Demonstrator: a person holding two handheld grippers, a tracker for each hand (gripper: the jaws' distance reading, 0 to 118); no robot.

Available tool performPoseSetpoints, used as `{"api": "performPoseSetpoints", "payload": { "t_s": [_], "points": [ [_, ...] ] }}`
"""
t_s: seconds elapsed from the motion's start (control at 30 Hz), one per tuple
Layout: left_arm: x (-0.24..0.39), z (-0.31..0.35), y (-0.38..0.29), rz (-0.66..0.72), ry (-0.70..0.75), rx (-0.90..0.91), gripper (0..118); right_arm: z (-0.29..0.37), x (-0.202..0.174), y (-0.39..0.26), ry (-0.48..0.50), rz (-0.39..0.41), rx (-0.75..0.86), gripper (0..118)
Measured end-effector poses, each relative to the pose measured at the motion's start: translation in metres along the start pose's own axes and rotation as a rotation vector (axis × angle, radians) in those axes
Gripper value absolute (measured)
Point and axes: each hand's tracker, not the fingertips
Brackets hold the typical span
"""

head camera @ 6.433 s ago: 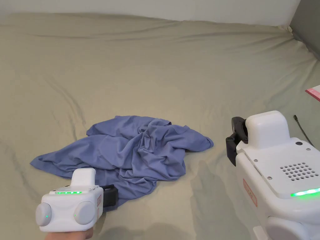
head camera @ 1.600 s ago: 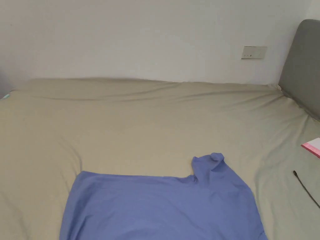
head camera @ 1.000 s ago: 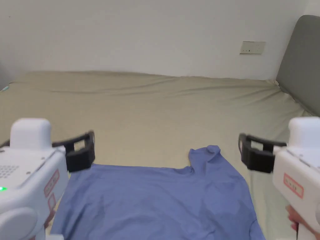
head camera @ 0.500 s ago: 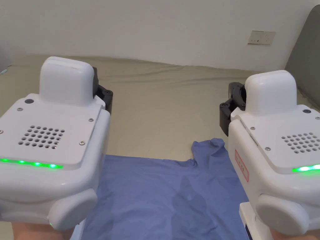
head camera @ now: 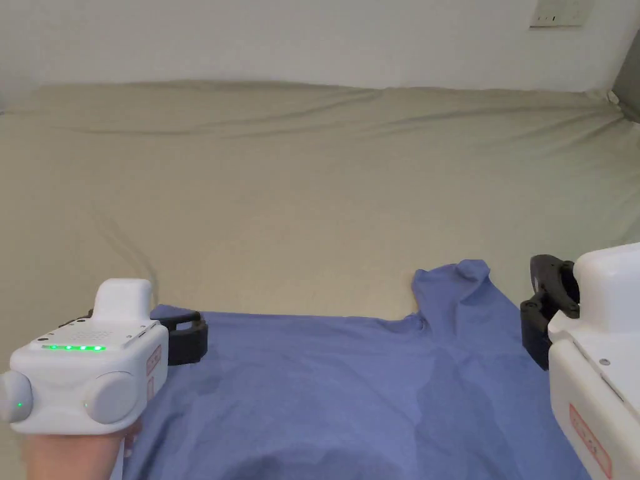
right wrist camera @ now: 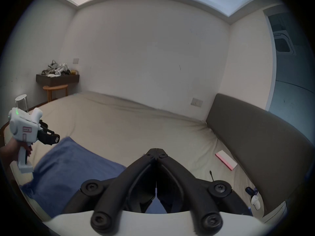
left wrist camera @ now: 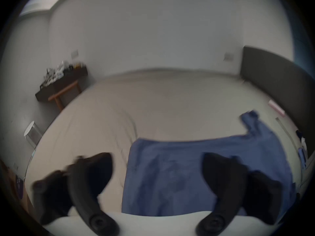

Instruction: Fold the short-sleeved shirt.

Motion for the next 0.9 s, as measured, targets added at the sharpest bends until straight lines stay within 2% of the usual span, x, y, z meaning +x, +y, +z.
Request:
{"api": "performPoseSetpoints", "payload": {
  "t_s": [0.17,0.3,0.33,0.43,0.47,0.5,0.53,0.57,0.6,0.67,0.8,0.83,0.87,0.9],
  "points": [
    [-0.027,-0.092,0.007,0.013,0.116,-0.094,112,-0.036,0.024,-0.031,-0.043,0.017,-0.118,2],
    [-0.044,-0.133,0.017,0.074,0.131,-0.122,110,-0.057,0.047,-0.050,-0.061,-0.006,-0.189,2],
    [-0.046,-0.138,0.016,0.079,0.122,-0.142,104,-0.061,0.050,-0.053,-0.064,-0.012,-0.199,2],
    [-0.039,-0.151,0.004,0.017,0.045,-0.225,71,-0.071,0.057,-0.061,-0.072,-0.020,-0.223,2],
    [-0.031,-0.132,0.004,0.027,0.060,-0.131,71,-0.075,0.059,-0.063,-0.073,-0.020,-0.231,2],
    [-0.025,-0.127,0.006,-0.004,0.036,-0.155,66,-0.079,0.062,-0.064,-0.071,-0.021,-0.237,2],
    [-0.016,-0.123,0.007,-0.026,-0.009,-0.149,51,-0.082,0.064,-0.066,-0.069,-0.025,-0.243,2],
    [-0.009,-0.120,0.007,-0.075,0.030,-0.137,31,-0.086,0.066,-0.066,-0.069,-0.033,-0.248,2],
    [-0.003,-0.111,0.009,-0.135,0.051,-0.132,0,-0.091,0.071,-0.066,-0.068,-0.042,-0.252,2],
    [0.001,-0.097,0.012,-0.134,0.050,-0.118,0,-0.100,0.077,-0.065,-0.062,-0.061,-0.260,2],
    [0.002,-0.048,0.025,-0.115,0.065,0.022,0,-0.128,0.093,-0.065,-0.040,-0.075,-0.306,4],
    [0.003,-0.035,0.027,-0.119,0.062,0.046,0,-0.139,0.096,-0.068,-0.022,-0.077,-0.333,13],
    [0.002,-0.023,0.030,-0.128,0.063,0.076,0,-0.153,0.101,-0.072,0.010,-0.086,-0.375,35],
    [0.004,-0.009,0.031,-0.132,0.065,0.107,0,-0.169,0.105,-0.078,0.027,-0.110,-0.429,79]
  ]
}}
